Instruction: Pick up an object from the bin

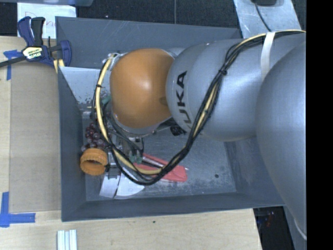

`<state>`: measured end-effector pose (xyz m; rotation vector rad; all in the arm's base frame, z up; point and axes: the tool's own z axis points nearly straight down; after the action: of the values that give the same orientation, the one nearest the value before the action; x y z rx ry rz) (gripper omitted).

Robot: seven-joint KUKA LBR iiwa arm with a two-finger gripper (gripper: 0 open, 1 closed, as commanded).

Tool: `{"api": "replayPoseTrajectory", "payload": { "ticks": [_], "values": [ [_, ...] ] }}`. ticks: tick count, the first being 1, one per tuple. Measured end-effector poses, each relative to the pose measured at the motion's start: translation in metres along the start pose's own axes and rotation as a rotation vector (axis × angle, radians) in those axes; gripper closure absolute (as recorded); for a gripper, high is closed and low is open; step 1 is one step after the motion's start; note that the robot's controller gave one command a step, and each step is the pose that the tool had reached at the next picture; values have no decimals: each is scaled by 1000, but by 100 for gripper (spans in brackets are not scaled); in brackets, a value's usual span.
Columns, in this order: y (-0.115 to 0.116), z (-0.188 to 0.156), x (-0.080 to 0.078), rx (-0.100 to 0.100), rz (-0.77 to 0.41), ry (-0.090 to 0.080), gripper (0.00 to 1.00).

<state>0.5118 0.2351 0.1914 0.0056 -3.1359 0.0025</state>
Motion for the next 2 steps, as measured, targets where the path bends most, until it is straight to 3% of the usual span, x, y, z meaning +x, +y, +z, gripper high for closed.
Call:
{"api": "replayPoseTrajectory", "payload": {
  "ticks": [1, 2],
  "values": [
    [-1, -5, -2, -3, 4, -8, 0],
    [5, 69, -22, -4, 198, -9, 0]
  ]
}}
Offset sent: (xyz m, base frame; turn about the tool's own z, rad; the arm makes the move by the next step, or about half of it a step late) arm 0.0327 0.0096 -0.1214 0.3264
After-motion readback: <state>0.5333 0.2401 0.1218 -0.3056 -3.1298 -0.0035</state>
